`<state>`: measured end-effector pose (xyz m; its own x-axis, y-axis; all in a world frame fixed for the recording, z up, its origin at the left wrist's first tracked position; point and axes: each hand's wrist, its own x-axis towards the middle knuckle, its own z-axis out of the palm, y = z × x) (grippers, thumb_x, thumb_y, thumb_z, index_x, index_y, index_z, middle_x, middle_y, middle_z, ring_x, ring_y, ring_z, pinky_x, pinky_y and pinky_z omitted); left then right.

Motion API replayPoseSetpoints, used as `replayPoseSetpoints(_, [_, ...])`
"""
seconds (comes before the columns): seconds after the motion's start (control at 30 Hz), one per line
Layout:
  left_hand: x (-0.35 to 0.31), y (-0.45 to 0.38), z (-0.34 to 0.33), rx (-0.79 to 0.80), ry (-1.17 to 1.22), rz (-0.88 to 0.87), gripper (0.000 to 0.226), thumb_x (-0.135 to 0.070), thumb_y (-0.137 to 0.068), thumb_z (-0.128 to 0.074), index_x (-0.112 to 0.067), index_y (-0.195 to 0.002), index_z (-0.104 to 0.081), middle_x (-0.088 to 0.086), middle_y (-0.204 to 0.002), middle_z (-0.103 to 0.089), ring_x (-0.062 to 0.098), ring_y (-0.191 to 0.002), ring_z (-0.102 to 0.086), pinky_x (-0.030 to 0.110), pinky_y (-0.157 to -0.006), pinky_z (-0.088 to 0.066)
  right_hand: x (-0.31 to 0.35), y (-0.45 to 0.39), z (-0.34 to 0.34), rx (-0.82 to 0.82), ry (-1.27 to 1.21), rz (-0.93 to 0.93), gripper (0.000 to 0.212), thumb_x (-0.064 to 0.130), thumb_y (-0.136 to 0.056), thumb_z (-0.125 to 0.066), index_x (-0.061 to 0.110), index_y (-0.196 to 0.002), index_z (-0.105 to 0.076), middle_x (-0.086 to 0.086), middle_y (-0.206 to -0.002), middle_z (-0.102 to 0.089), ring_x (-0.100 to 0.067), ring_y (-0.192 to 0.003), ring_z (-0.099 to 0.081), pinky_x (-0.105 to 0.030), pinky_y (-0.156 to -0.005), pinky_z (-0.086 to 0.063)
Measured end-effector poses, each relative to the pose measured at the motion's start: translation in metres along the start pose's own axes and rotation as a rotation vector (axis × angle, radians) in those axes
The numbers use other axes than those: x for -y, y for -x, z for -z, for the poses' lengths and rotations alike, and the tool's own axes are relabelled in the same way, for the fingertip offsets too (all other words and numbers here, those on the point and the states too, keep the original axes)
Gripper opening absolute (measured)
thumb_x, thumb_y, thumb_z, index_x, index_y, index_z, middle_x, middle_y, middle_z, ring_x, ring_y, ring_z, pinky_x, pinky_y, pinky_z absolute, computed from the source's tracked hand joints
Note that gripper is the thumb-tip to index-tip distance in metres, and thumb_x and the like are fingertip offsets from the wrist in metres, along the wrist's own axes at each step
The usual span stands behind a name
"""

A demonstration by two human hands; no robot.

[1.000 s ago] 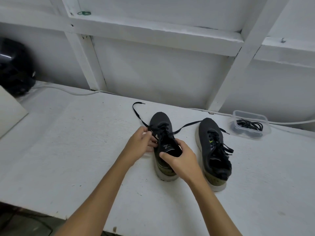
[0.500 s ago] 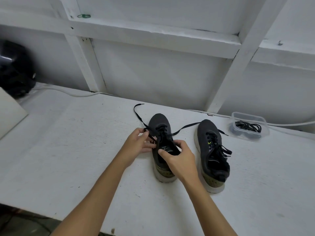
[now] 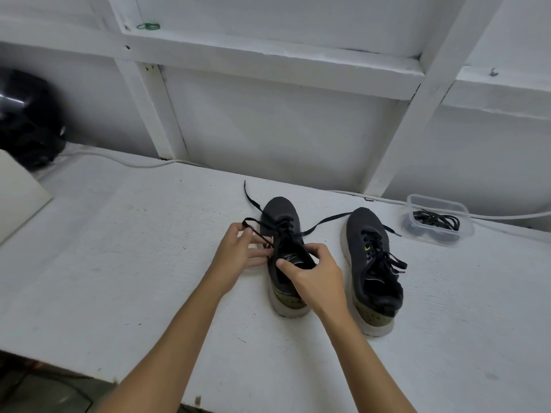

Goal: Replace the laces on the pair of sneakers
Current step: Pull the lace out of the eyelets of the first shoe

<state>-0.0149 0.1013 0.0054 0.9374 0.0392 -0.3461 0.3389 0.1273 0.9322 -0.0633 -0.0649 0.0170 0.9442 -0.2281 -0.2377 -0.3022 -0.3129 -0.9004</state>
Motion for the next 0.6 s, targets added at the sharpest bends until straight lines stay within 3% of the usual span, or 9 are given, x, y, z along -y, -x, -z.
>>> replayPoseSetpoints(0.23, [0.005, 0.002, 0.008, 0.243, -0.232, -0.045, 0.014, -0.021, -0.100, -0.061, -0.013, -0.100, -0.072, 0.010, -0.102, -0.075, 0.020, -0.101, -0.072, 0.035, -0.092, -0.058, -0.002, 0.001, -0.001, -0.004, -0.007, 0.017, 0.053, 0.046, -0.070, -0.087, 0.034, -0.113, -0.059, 0.019, -0.103, -0.067, -0.002, -0.095, -0.065, -0.024, -0.079, -0.058])
replayPoseSetpoints(0.43, [-0.003, -0.003, -0.001, -0.126, -0.002, -0.071, 0.021, -0.026, -0.106, -0.046, -0.007, -0.104, -0.054, 0.014, -0.101, -0.069, 0.025, -0.083, -0.075, 0.037, -0.078, -0.062, -0.001, 0.000, -0.001, -0.006, -0.010, 0.010, 0.050, 0.046, -0.069, -0.087, 0.035, -0.110, -0.059, 0.018, -0.102, -0.068, -0.004, -0.093, -0.066, -0.024, -0.076, -0.058])
replayPoseSetpoints(0.53, [0.003, -0.001, 0.003, 0.083, -0.143, -0.007, 0.029, -0.034, -0.103, -0.053, -0.007, -0.104, -0.064, 0.007, -0.099, -0.072, 0.020, -0.091, -0.070, 0.035, -0.085, -0.060, -0.002, 0.000, -0.001, -0.010, -0.017, 0.007, 0.049, 0.046, -0.069, -0.087, 0.035, -0.108, -0.059, 0.018, -0.100, -0.069, -0.004, -0.091, -0.067, -0.027, -0.077, -0.059])
replayPoseSetpoints(0.6, [0.007, 0.002, 0.008, 0.240, -0.260, -0.008, 0.022, -0.032, -0.099, -0.061, -0.013, -0.102, -0.071, 0.004, -0.101, -0.074, 0.019, -0.101, -0.069, 0.035, -0.091, -0.057, -0.003, 0.001, -0.001, -0.006, -0.022, 0.008, 0.048, 0.045, -0.070, -0.087, 0.035, -0.108, -0.059, 0.017, -0.099, -0.069, -0.004, -0.090, -0.068, -0.027, -0.077, -0.059])
